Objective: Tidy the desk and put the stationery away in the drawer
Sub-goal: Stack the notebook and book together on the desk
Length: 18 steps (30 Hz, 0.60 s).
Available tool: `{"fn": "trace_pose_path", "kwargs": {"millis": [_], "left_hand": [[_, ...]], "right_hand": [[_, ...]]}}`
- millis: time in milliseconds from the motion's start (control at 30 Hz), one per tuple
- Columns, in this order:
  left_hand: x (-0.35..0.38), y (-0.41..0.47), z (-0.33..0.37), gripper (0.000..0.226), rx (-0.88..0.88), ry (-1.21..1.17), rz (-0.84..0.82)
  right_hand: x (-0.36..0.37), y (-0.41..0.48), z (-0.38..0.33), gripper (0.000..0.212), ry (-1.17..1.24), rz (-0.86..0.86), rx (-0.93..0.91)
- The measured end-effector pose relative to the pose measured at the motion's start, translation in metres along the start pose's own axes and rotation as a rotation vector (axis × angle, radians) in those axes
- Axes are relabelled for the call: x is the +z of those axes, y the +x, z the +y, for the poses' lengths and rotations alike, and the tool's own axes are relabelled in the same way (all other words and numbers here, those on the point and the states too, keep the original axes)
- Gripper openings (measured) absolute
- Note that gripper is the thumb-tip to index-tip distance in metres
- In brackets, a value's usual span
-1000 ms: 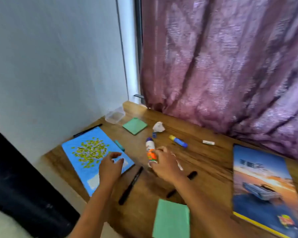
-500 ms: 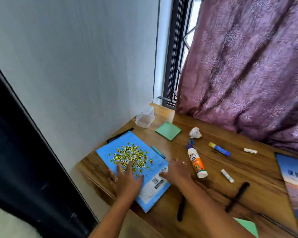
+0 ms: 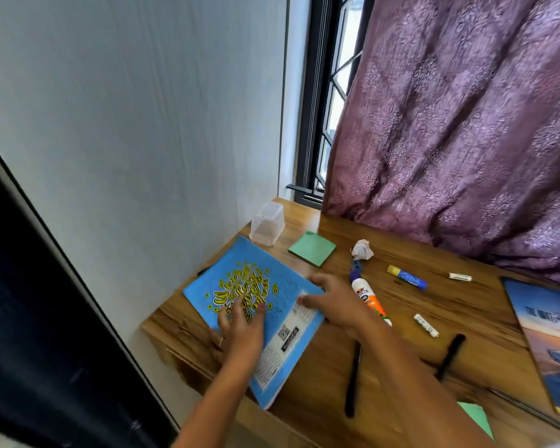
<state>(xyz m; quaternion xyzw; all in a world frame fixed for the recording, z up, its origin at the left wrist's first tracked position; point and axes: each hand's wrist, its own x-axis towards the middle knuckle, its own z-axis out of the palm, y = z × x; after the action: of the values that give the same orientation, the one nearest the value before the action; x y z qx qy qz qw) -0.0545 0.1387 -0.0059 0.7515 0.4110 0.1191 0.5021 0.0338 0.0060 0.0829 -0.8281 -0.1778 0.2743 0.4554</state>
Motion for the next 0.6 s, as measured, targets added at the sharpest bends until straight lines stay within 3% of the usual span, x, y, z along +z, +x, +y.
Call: {"fn": "trace_pose_path", "kwargs": {"millis": [67,133,300,367,433,533,600], "left_hand": [[-0.008,0.000,0.022,0.065,0.049,-0.176,-0.024],[-0.019,-0.008,0.050,0.077,0.034,-0.449,-0.135],[-0.047,-0.036,0.107,0.062,-0.097,-1.007,-0.516],[-0.049,-0.037,0.117,0.065,-0.127,-1.159,-0.597],[-0.043,-0.037,0.122,0.052,-0.181,-1.211,-0.616],[-0.024,-0.040,0.123,0.036,-0.231,-1.197,-0.563],[-0.012,-0.041,0.123,0.036,-0.206,-1.169,-0.541]], "right_hand": [[-0.005,-0.020,-0.028,0.019,-0.098,0.104,-0.140],[-0.009,-0.043,-0.056,0.023,-0.317,0.219,-0.242],[-0.010,-0.099,-0.101,0.037,-0.810,0.415,-0.441],[-0.010,-0.111,-0.103,0.042,-0.926,0.395,-0.482],[-0.013,-0.114,-0.096,0.041,-0.936,0.311,-0.477],[-0.030,-0.111,-0.079,0.050,-0.779,0.049,-0.328],[-0.053,-0.109,-0.069,0.054,-0.649,0.036,-0.235]]}}
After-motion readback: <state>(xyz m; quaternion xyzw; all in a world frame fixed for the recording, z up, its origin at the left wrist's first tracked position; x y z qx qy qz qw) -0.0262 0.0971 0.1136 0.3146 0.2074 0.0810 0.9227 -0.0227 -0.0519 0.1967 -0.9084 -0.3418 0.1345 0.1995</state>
